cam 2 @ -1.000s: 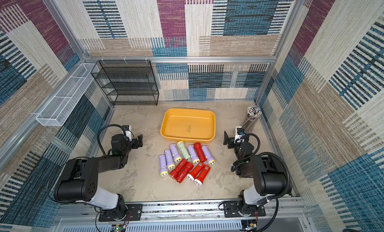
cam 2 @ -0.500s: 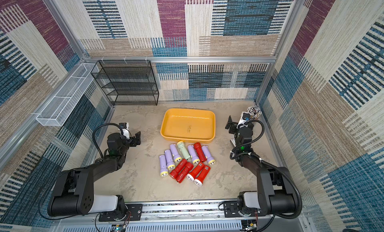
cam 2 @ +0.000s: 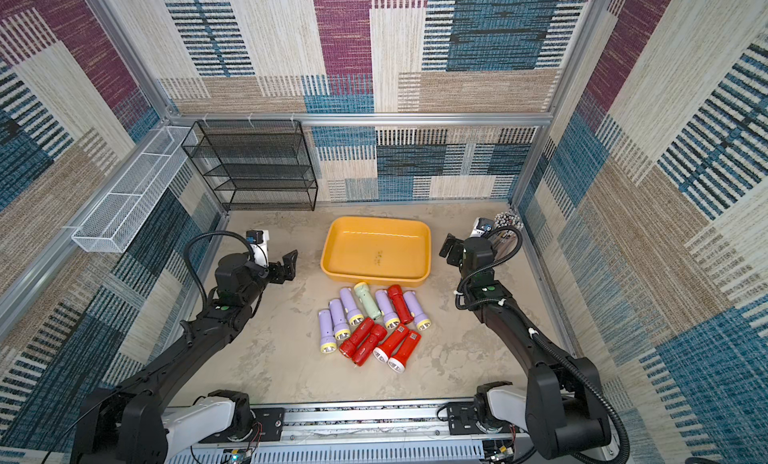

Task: Put the flashlights into the storage boxes
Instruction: Pick up the flashlight from the center of the board.

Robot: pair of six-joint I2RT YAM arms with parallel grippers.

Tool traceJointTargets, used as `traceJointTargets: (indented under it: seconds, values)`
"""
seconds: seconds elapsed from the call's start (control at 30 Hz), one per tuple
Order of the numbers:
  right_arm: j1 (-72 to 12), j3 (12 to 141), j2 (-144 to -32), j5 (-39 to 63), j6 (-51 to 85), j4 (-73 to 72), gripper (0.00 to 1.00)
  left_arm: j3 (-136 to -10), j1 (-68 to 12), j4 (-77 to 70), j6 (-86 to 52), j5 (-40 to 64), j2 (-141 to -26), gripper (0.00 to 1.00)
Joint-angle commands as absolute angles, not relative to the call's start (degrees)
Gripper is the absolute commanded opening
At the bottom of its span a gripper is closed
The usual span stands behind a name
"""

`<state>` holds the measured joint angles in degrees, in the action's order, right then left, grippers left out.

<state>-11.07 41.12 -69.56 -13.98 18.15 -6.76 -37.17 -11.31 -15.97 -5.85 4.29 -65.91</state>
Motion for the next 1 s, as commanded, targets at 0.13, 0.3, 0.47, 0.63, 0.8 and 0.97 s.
traceJointTargets:
  seconds: [0.13, 0.3, 0.47, 0.63, 0.8, 0.97]
  values:
    - [-25.31, 48.86, -77.17, -17.97, 16.17, 6.98, 1.0, -43.24, -21.94, -1.05, -10.82, 4.39, -66.41, 0.99]
    - [-28.43, 46.96, -77.52, -19.44, 17.2, 5.38, 1.0, -46.98, -28.16, 5.86, -12.13, -3.39, -66.88, 0.99]
    - [-28.52, 44.59, -74.39, -12.21, 17.74, 4.08, 1.0, -49.24, -28.64, 7.65, -25.59, -12.35, -67.56, 0.99]
    - [-28.48, 45.36, -76.53, -9.84, 17.11, 7.1, 1.0, -47.31, -29.36, 4.06, -24.28, -9.27, -67.07, 0.99]
    - [-28.57, 43.28, -74.83, -4.84, 18.09, 8.2, 0.98, -46.58, -29.31, 2.4, -20.51, -2.85, -66.08, 0.99]
    - [-28.83, 40.37, -70.65, -1.78, 19.42, 9.74, 0.94, -46.57, -29.27, 3.79, -22.6, -5.91, -66.79, 0.99]
